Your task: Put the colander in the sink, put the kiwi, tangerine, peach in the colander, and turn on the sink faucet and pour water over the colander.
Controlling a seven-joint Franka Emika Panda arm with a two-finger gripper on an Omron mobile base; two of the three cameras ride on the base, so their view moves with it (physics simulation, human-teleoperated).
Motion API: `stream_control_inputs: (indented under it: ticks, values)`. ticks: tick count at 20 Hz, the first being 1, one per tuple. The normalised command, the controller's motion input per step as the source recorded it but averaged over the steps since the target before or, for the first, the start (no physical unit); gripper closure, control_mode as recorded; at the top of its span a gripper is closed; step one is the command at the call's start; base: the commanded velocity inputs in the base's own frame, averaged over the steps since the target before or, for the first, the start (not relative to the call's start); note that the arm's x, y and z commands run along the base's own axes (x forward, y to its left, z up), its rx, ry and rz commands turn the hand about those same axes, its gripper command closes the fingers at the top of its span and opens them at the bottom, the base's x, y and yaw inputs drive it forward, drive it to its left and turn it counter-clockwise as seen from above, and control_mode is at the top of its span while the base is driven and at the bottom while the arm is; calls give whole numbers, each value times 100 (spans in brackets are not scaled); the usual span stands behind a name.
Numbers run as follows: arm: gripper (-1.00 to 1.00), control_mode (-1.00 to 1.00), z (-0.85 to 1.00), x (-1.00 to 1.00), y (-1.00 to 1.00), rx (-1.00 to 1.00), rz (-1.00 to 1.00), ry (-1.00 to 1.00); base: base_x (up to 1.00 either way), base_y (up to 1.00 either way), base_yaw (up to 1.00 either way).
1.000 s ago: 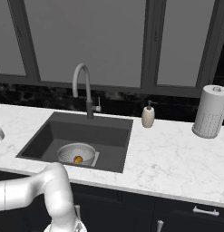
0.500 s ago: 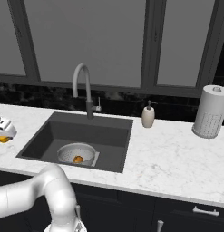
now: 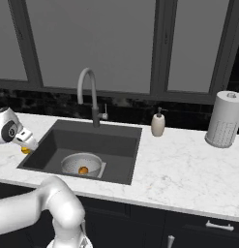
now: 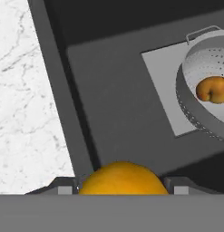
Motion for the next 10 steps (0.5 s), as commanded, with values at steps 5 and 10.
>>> stream_control_inputs:
  ticks: [5,10]
  values:
    - [100,-100,5,22,-100,0,-26,0,0,0,0]
    - [100,-100,0,2,-100,0,-22,0,0,0,0]
